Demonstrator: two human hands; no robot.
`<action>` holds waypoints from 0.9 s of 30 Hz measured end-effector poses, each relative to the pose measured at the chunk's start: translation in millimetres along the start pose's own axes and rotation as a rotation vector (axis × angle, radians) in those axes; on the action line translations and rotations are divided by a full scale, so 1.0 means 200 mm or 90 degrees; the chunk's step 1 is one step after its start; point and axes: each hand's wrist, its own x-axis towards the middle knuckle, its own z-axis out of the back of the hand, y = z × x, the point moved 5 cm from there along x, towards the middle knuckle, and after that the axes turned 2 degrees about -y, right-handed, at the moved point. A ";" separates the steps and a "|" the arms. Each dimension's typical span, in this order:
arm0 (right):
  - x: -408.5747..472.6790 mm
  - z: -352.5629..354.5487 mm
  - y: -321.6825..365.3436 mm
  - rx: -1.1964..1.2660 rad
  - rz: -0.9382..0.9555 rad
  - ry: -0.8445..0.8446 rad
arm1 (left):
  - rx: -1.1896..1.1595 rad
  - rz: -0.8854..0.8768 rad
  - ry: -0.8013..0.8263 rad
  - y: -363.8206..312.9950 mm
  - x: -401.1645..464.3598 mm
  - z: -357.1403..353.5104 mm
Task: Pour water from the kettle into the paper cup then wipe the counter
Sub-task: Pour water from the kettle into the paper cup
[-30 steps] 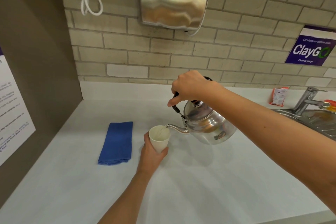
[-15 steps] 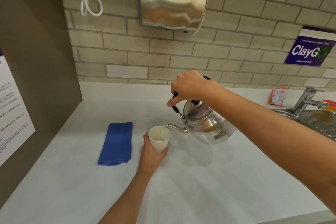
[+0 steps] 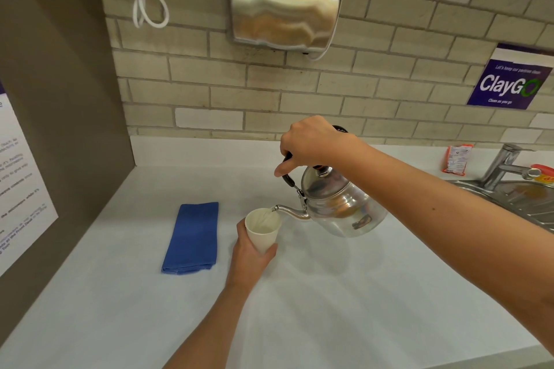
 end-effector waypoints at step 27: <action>-0.01 0.02 0.00 -0.018 0.002 0.012 | 0.003 0.003 -0.004 0.01 0.01 -0.01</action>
